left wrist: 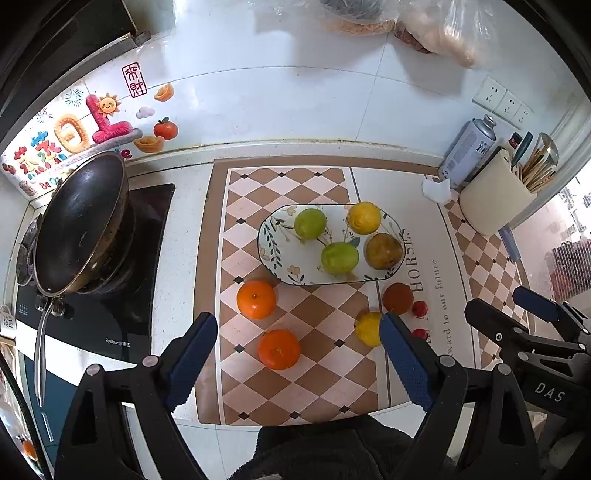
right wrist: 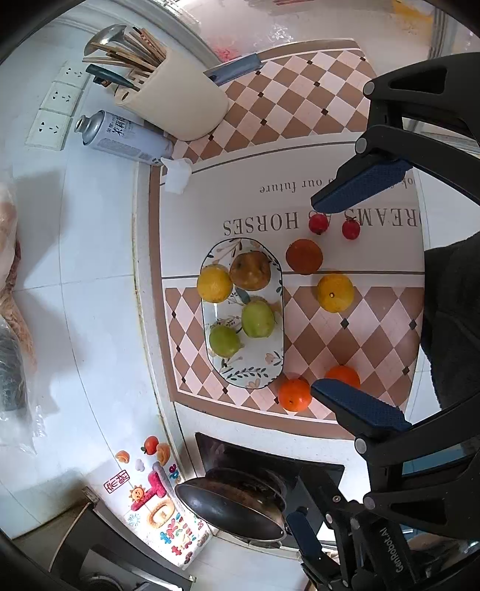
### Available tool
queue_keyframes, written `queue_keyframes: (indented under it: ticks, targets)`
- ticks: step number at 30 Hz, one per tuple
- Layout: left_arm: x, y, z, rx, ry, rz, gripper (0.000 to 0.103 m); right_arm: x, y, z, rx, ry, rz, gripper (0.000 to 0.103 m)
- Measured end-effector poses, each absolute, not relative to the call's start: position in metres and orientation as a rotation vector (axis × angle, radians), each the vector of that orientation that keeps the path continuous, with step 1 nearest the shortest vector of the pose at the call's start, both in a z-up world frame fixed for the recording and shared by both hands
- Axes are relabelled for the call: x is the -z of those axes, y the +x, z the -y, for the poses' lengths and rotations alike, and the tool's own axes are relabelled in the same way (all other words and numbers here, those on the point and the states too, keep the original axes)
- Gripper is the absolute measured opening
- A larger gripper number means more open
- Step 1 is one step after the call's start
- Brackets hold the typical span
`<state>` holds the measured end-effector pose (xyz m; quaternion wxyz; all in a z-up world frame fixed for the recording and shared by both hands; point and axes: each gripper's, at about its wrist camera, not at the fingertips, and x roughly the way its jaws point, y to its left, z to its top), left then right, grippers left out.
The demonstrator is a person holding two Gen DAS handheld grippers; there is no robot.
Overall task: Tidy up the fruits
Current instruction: 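Grasp an orange with the left tool while the right tool grasps a yellow lemon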
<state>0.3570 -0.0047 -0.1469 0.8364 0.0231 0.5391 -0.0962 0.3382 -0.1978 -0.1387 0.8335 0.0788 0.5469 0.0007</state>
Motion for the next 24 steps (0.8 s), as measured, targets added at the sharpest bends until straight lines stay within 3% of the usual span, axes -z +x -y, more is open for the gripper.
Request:
queue_keyframes:
  ticks: [11,12,13,24]
  targets:
    - [0.154,0.365,-0.005,0.16,0.014,-1.147,0.09,0.158,0.345,0.196,-0.006,0.174,-1.194,0.093]
    - [0.157,0.368,-0.006,0.145,0.018,-1.15,0.092,0.161,0.347,0.196,-0.006,0.177,-1.199,0.094]
    - [0.16,0.371,-0.008,0.136,0.023,-1.153,0.101,0.167,0.349,0.198,-0.006,0.185,-1.208,0.094]
    - [0.255,0.401,-0.03,0.059,0.021,-1.364,0.102,0.308,0.376,0.203,-0.067,0.304,-1.48,0.094]
